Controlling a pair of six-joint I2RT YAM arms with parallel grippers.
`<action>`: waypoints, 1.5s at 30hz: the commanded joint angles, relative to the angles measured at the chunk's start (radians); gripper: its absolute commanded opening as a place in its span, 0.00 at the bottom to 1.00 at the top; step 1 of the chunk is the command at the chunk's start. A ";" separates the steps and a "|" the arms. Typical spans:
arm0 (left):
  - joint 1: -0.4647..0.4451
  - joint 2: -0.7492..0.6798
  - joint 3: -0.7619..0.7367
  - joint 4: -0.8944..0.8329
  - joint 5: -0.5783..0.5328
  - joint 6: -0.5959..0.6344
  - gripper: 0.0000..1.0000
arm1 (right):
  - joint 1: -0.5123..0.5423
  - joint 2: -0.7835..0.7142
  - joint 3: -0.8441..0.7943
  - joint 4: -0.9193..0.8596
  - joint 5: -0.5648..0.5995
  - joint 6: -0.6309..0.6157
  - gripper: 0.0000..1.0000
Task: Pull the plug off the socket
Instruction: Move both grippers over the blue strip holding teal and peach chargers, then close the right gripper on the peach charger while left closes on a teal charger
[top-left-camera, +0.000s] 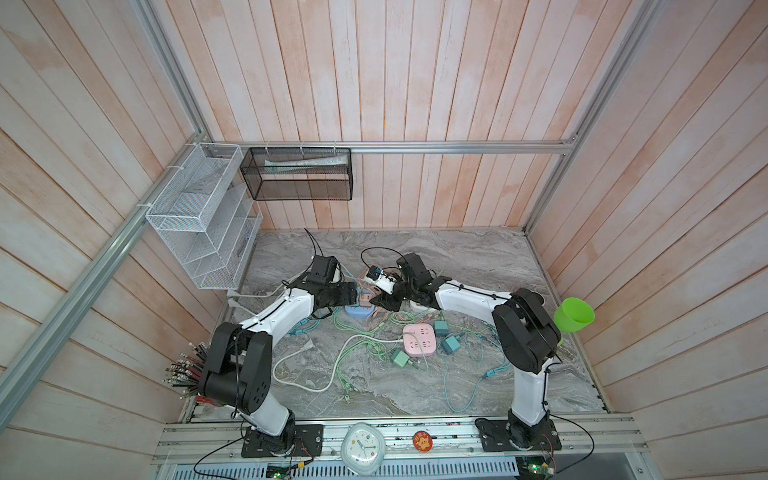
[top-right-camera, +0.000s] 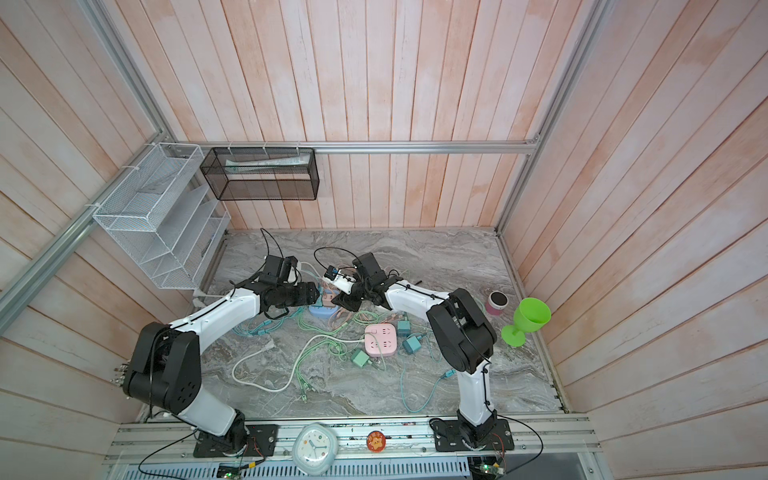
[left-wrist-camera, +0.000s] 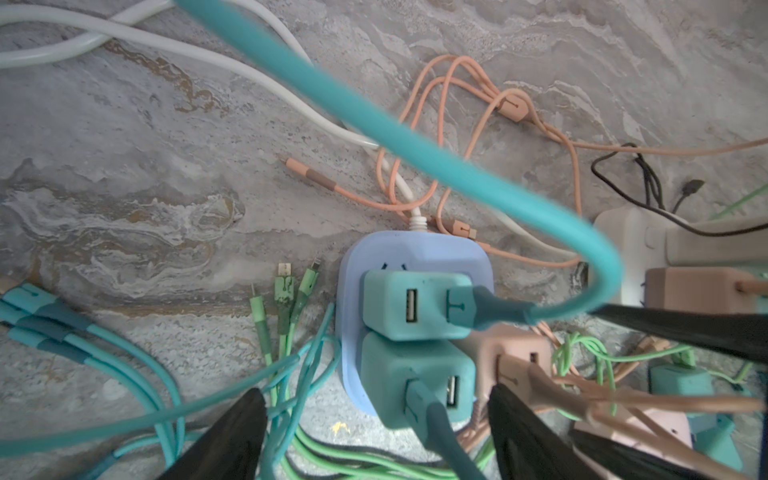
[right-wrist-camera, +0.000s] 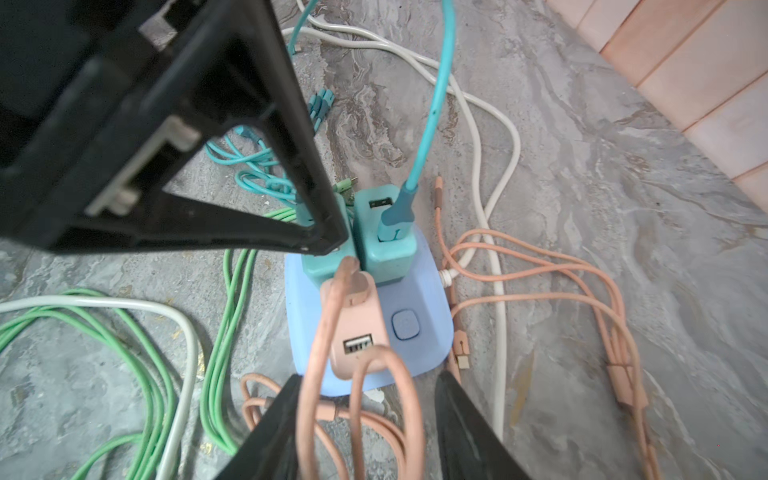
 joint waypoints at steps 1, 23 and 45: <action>0.011 0.029 0.027 0.018 -0.011 0.006 0.78 | -0.009 0.042 0.047 -0.033 -0.073 -0.058 0.47; 0.024 0.103 0.006 0.042 0.019 0.036 0.58 | 0.023 0.199 0.183 -0.060 -0.089 -0.038 0.28; -0.015 0.162 0.009 -0.022 -0.083 0.037 0.54 | 0.031 0.098 0.190 0.013 -0.003 0.016 0.00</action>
